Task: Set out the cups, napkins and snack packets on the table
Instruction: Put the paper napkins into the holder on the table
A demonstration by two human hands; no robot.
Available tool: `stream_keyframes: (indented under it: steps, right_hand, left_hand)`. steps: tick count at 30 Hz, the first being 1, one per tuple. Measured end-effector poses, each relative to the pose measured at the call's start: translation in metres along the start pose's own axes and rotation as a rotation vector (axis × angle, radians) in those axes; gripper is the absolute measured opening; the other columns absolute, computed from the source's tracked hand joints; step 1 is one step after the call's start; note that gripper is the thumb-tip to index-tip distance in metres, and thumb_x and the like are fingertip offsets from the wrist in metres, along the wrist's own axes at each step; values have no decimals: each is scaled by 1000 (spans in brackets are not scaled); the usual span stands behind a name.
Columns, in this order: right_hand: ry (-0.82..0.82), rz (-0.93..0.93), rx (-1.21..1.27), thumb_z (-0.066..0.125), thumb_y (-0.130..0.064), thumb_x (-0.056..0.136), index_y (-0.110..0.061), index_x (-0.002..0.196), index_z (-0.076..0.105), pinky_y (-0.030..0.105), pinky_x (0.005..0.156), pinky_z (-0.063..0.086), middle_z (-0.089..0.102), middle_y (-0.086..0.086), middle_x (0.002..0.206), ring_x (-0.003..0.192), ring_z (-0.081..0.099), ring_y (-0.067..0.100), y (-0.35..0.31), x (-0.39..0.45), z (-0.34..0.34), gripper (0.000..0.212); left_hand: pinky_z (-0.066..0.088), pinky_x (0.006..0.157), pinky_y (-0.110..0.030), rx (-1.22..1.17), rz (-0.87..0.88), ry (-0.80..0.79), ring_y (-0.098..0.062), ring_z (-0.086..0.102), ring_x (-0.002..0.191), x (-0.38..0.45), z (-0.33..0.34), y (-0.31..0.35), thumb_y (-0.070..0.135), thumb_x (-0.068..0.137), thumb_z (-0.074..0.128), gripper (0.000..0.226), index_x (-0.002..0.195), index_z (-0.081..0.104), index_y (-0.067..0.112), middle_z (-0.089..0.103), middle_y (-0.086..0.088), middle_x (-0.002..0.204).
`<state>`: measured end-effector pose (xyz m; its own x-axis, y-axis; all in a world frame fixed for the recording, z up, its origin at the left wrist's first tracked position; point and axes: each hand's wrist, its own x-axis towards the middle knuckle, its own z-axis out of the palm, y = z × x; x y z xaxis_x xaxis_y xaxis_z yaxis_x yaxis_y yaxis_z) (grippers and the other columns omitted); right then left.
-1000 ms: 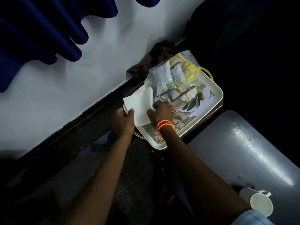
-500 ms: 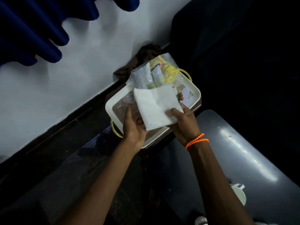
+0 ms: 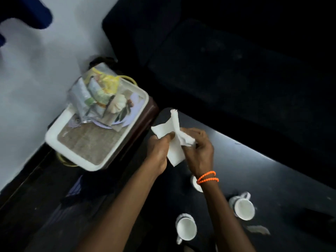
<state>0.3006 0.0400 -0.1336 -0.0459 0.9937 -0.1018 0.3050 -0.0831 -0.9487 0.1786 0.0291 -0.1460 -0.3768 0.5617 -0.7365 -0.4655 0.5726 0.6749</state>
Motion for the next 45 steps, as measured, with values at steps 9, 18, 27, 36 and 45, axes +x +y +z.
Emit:
stream_keyframes:
  steps: [9, 18, 27, 36, 45]
  right_hand:
    - [384, 267, 162, 52, 27, 81, -3, 98, 81, 12, 93, 52, 71, 14, 127, 122, 65, 15, 44, -67, -177, 45]
    - [891, 418, 160, 67, 14, 84, -9, 101, 82, 24, 95, 58, 76, 6, 117, 108, 70, 3, 87, -146, -294, 32]
    - [1135, 621, 63, 65, 7, 79, -12, 100, 83, 3, 75, 50, 80, 3, 105, 98, 73, 14, 135, -180, -368, 33]
    - [807, 924, -188, 67, -12, 84, -12, 111, 79, 13, 71, 40, 78, 18, 109, 107, 71, 33, 144, -145, -437, 30]
    - [1066, 751, -181, 71, -26, 86, -9, 122, 71, 28, 87, 49, 72, 14, 119, 109, 67, 29, 155, -121, -420, 39]
  left_hand:
    - [61, 77, -38, 61, -239, -228, -27, 77, 92, -89, 148, -64, 54, 102, 54, 49, 113, 73, 10, 80, -12, 103]
    - [64, 87, -54, 514, -145, -602, -34, 78, 98, -184, 249, -176, 22, 99, 63, 19, 110, 78, 17, 82, -11, 100]
    - [57, 71, -28, 867, 21, -765, -16, 72, 80, -213, 329, -253, 29, 95, 64, 20, 80, 75, 23, 79, 1, 88]
    - [65, 52, -34, 757, -435, -728, -31, 76, 70, -182, 369, -256, 28, 108, 49, 38, 116, 63, -6, 75, -22, 93]
    - [56, 41, -26, 792, -473, -664, -30, 75, 50, -159, 367, -249, 52, 108, 40, 70, 118, 59, -15, 69, -30, 89]
